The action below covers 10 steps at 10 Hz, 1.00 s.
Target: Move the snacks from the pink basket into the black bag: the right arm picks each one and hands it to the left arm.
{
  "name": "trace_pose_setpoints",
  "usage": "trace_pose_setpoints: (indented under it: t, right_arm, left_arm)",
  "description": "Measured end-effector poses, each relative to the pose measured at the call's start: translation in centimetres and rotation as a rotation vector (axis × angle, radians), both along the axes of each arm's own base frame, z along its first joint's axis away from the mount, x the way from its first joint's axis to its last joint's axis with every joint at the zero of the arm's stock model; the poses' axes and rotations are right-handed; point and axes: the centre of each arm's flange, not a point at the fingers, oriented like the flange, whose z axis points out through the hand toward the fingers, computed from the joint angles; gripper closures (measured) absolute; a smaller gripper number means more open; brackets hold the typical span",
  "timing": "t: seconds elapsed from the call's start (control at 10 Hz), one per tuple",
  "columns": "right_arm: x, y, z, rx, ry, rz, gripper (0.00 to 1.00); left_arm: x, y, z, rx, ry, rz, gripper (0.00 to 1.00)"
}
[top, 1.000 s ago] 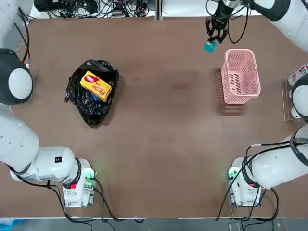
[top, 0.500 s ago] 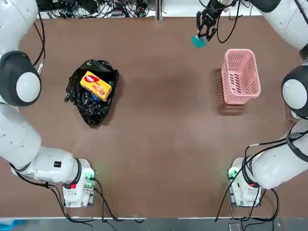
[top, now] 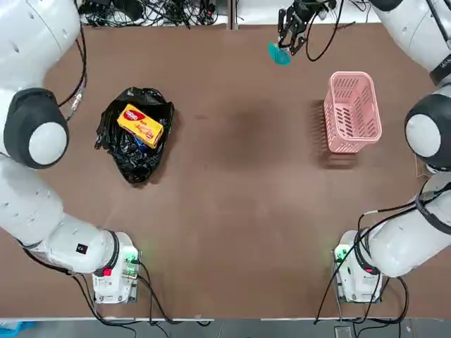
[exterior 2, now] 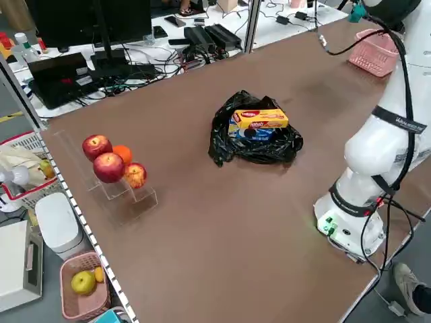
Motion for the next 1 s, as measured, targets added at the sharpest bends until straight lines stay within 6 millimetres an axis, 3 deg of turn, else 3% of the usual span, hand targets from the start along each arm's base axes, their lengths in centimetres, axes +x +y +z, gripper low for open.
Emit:
trace_pose_setpoints:
  t: [0.2,0.5,0.8,1.0]
  right_arm:
    - [0.0,2.6,0.5,0.000,0.026,-0.061,0.97]
    - [0.3,5.2,0.5,0.032,0.090,-0.163,0.97]
    - [0.8,6.9,1.0,0.057,0.131,-0.244,0.97]
    - [0.2,8.9,1.3,0.056,0.145,-0.272,0.97]
  left_arm:
    - [-1.8,-2.5,0.5,0.003,-0.006,-0.040,0.03]
    - [-6.0,-8.0,0.2,0.054,0.018,-0.087,0.06]
    - [-8.7,-10.5,0.3,0.074,0.024,-0.141,0.09]
    - [-8.9,-10.9,0.4,0.071,0.007,-0.142,0.10]
